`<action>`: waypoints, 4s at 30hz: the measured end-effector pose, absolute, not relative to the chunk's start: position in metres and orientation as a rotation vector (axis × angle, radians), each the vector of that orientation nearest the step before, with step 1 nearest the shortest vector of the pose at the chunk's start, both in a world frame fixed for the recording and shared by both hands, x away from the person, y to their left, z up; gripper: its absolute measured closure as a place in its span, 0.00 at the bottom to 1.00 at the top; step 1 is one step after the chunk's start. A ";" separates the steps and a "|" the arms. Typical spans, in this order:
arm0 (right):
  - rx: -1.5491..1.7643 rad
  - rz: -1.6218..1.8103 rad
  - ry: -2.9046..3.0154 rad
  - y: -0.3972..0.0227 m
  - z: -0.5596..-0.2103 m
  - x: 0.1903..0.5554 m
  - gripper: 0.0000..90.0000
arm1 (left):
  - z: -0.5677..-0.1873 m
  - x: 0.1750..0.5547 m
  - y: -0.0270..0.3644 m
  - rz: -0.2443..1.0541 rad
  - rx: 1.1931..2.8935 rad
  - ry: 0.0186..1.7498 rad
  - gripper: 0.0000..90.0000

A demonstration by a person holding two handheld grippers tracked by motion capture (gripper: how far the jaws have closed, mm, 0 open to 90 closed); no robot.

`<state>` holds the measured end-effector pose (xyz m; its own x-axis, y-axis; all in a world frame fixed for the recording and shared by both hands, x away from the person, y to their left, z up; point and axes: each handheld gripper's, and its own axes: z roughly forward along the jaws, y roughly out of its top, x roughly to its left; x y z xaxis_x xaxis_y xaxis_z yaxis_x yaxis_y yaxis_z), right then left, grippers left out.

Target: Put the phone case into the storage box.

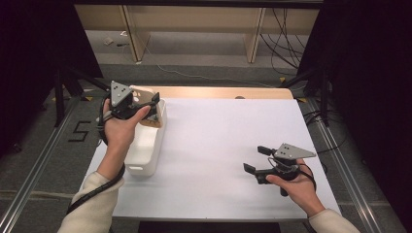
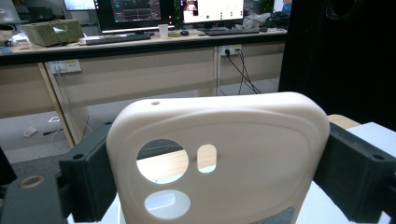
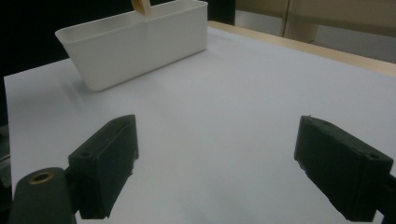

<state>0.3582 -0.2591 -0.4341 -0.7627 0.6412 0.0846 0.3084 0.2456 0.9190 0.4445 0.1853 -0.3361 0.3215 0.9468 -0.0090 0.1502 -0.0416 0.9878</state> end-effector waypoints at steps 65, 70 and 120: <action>0.883 1.524 2.215 -0.259 -0.434 0.358 0.17 | -0.343 0.457 0.197 0.922 1.496 1.100 0.12; 0.883 1.528 2.213 -0.259 -0.435 0.358 0.17 | -0.345 0.460 0.197 0.919 1.499 1.106 0.12; 0.887 1.527 2.220 -0.258 -0.436 0.358 0.17 | -0.351 0.486 0.200 0.912 1.512 1.130 0.12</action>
<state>0.3583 -0.2583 -0.4356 -0.7631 0.6394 0.0940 0.3164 0.2428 0.9170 0.4862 0.2003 -0.3509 0.2795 0.9601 0.0046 0.2076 -0.0651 0.9760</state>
